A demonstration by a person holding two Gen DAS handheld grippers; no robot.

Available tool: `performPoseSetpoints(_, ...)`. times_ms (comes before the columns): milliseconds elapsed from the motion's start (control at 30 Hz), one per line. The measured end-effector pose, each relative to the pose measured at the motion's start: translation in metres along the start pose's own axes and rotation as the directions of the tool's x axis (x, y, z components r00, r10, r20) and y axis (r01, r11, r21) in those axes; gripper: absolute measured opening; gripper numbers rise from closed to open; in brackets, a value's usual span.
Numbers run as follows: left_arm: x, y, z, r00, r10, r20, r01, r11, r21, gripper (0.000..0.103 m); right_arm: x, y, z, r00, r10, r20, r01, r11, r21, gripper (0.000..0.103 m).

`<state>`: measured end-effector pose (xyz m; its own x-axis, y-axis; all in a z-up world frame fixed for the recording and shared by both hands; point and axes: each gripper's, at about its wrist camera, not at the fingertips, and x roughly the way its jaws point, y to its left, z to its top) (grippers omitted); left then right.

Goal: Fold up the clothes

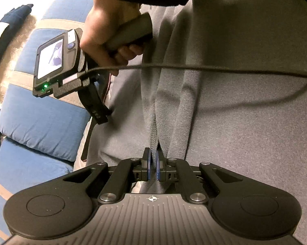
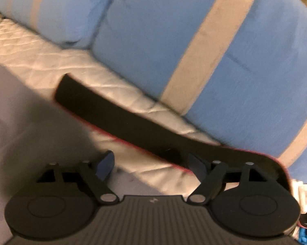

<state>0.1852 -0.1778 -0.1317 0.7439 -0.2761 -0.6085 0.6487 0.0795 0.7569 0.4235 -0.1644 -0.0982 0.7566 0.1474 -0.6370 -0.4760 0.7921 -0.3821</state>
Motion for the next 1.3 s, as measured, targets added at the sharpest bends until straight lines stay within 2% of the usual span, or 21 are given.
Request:
performPoseSetpoints(67,-0.001,0.001,0.0,1.0,0.001,0.002,-0.001,1.0,-0.003,0.004,-0.003,-0.005,0.003,0.997,-0.071,0.01,0.07,0.997,0.02,0.082)
performPoseSetpoints(167,-0.002,-0.004,0.0,1.0,0.011,0.007,-0.011,1.0,-0.008,0.005,-0.029,-0.017,0.004,0.999,-0.008,0.051,0.004,0.997,0.081,0.083)
performPoseSetpoints(300,-0.002,-0.008,0.001,0.999,0.037,-0.006,-0.037,0.999,-0.02,0.01,-0.066,-0.02,-0.002,0.998,0.011,0.058,-0.016,0.996,0.092,0.084)
performPoseSetpoints(400,-0.002,-0.001,-0.001,0.996,0.088,-0.014,-0.088,0.996,-0.024,0.034,-0.091,-0.028,-0.012,0.998,0.026,0.052,-0.034,0.986,0.162,0.088)
performPoseSetpoints(467,-0.004,0.009,-0.007,0.992,0.125,-0.024,-0.125,0.991,-0.037,0.056,-0.11,-0.032,-0.023,0.998,0.029,0.049,-0.039,0.974,0.224,0.09)
performPoseSetpoints(533,-0.013,0.022,-0.016,0.987,0.155,-0.034,-0.157,0.986,-0.062,0.063,-0.129,-0.032,-0.036,0.996,0.061,0.067,-0.076,0.967,0.245,0.09)
performPoseSetpoints(633,-0.028,0.039,-0.025,0.984,0.169,-0.049,-0.174,0.979,-0.108,0.063,-0.157,-0.022,-0.053,0.992,0.086,0.094,-0.105,0.972,0.212,0.091)
performPoseSetpoints(733,-0.059,0.046,-0.048,0.984,0.171,-0.053,-0.177,0.977,-0.12,0.063,-0.175,-0.003,-0.065,0.991,0.09,0.099,-0.106,0.979,0.174,0.094)
performPoseSetpoints(833,-0.046,0.064,-0.066,0.987,0.155,-0.044,-0.16,0.98,-0.117,0.063,-0.185,0.02,-0.071,0.988,0.094,0.124,-0.111,0.984,0.137,0.096)
performPoseSetpoints(900,-0.042,0.064,-0.077,0.989,0.143,-0.021,-0.145,0.981,-0.13,0.062,-0.19,0.035,-0.074,0.986,0.068,0.155,-0.089,0.988,0.127,0.096)
performPoseSetpoints(1033,-0.027,0.06,-0.079,0.992,0.123,0.036,-0.119,0.988,-0.097,0.053,-0.192,0.053,-0.085,0.971,0.058,0.231,-0.093,0.985,0.144,0.097)
performPoseSetpoints(1133,-0.012,0.059,-0.075,0.992,0.117,0.05,-0.114,0.991,-0.067,0.041,-0.192,0.06,-0.093,0.966,0.055,0.254,-0.088,0.989,0.121,0.097)
performPoseSetpoints(1300,0.0,0.055,-0.069,0.996,0.045,0.075,-0.047,0.999,0.023,0.029,-0.189,0.062,-0.098,0.966,0.06,0.25,-0.091,0.989,0.117,0.098)
